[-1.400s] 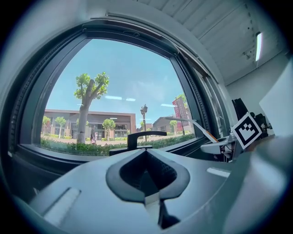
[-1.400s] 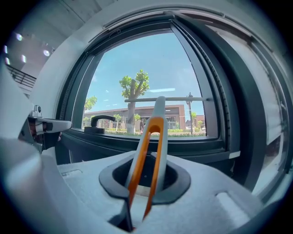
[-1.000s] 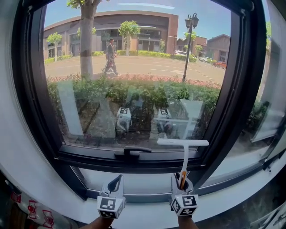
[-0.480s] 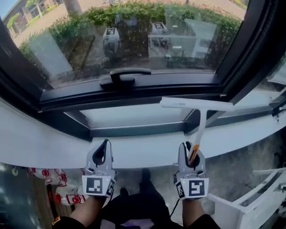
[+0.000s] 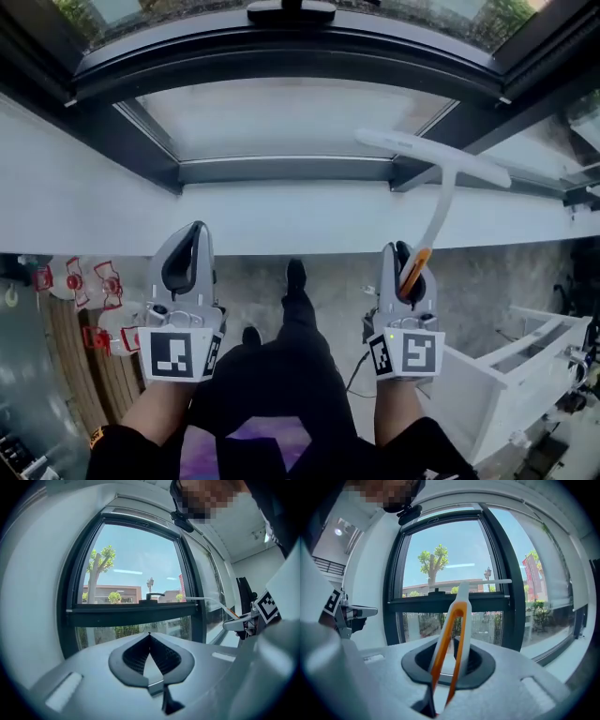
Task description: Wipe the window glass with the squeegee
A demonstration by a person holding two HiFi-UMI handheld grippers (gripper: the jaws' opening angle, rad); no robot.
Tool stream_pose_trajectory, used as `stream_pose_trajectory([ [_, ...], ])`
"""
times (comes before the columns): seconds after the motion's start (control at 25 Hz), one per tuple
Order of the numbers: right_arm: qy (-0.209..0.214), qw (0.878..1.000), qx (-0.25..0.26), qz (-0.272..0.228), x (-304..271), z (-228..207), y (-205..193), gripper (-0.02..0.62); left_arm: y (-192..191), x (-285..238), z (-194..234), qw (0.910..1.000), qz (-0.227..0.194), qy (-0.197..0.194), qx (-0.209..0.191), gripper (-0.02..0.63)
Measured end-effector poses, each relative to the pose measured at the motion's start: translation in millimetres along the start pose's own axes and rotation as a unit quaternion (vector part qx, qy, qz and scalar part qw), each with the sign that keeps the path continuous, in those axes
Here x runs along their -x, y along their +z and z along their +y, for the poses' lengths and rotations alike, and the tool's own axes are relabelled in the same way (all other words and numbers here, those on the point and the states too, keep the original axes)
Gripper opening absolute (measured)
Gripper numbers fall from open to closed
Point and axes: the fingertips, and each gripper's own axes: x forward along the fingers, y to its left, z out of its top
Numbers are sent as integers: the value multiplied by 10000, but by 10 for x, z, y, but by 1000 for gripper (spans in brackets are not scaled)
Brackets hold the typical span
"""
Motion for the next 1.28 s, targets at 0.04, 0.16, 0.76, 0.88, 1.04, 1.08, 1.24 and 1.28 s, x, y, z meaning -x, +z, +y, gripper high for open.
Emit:
stream_pose_trajectory([
  [0.04,-18,10000,-3,11,95,91,-28,49,-50,148,37,10000,44,-4,17,10],
  [0.16,-98,9999,-39,28,422,379,-95,49,-165,615,125,9999,114,-54,51,11],
  [0.76,-215,9997,104,84,1714,1197,-34,49,-225,1993,98,9991,78,-201,358,11],
  [0.88,-99,9997,201,62,1836,1171,3,49,-210,2094,-21,9991,54,-124,390,11],
  [1.04,237,9991,332,81,2003,1068,-54,49,-178,2290,-281,9992,17,134,383,11],
  [1.08,333,9988,339,92,2047,1025,-82,49,-169,2340,-371,9991,2,201,364,10],
  [1.24,770,9964,355,85,2237,826,-223,49,-249,2522,-847,9984,41,447,330,10],
  [1.28,900,9953,360,83,2289,770,-262,49,-297,2566,-991,9979,81,524,376,10],
])
